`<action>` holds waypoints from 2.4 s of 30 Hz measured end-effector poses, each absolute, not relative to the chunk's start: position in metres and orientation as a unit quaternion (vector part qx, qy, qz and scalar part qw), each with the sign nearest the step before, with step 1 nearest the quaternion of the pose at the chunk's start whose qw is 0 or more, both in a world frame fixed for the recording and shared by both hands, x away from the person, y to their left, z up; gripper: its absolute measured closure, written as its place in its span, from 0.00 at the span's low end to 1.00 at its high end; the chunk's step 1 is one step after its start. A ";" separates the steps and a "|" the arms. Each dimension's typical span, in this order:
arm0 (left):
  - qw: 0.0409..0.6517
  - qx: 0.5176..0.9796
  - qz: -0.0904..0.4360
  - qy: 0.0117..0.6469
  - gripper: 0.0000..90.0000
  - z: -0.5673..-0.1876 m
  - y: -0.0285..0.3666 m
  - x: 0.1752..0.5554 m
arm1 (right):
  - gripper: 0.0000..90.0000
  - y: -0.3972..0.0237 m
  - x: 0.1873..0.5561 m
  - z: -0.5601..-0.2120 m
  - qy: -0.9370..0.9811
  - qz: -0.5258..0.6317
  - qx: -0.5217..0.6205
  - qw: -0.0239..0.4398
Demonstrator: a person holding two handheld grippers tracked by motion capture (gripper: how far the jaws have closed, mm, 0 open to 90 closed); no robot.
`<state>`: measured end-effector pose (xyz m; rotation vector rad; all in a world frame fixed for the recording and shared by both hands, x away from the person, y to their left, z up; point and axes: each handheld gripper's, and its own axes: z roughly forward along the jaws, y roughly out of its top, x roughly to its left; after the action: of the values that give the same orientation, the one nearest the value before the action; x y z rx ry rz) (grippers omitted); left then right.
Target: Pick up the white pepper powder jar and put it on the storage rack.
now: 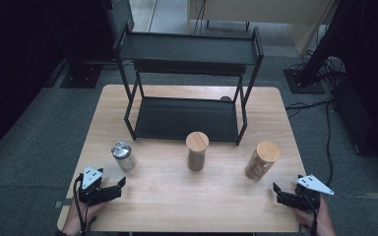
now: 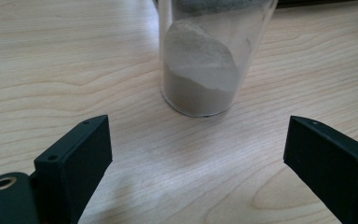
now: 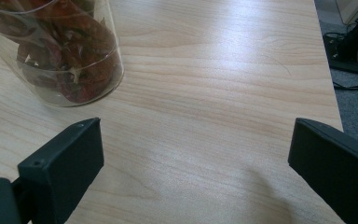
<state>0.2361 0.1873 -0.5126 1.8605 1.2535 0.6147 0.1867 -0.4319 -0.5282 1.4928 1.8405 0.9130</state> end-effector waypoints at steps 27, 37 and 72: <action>0.390 0.738 0.250 0.490 0.09 -0.502 0.164 0.263 | 0.04 -0.431 0.186 -0.528 0.692 0.345 0.559 0.298; 0.392 0.734 0.249 0.495 0.12 -0.502 0.160 0.274 | 0.04 -0.432 0.186 -0.528 0.691 0.346 0.560 0.297; 0.389 0.715 0.245 0.526 0.31 -0.499 0.151 0.293 | 0.04 -0.432 0.186 -0.528 0.690 0.347 0.561 0.298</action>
<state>0.2926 0.1506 -0.4989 1.8178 1.3385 0.6224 0.1857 -0.4322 -0.5279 1.4917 1.8332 0.9215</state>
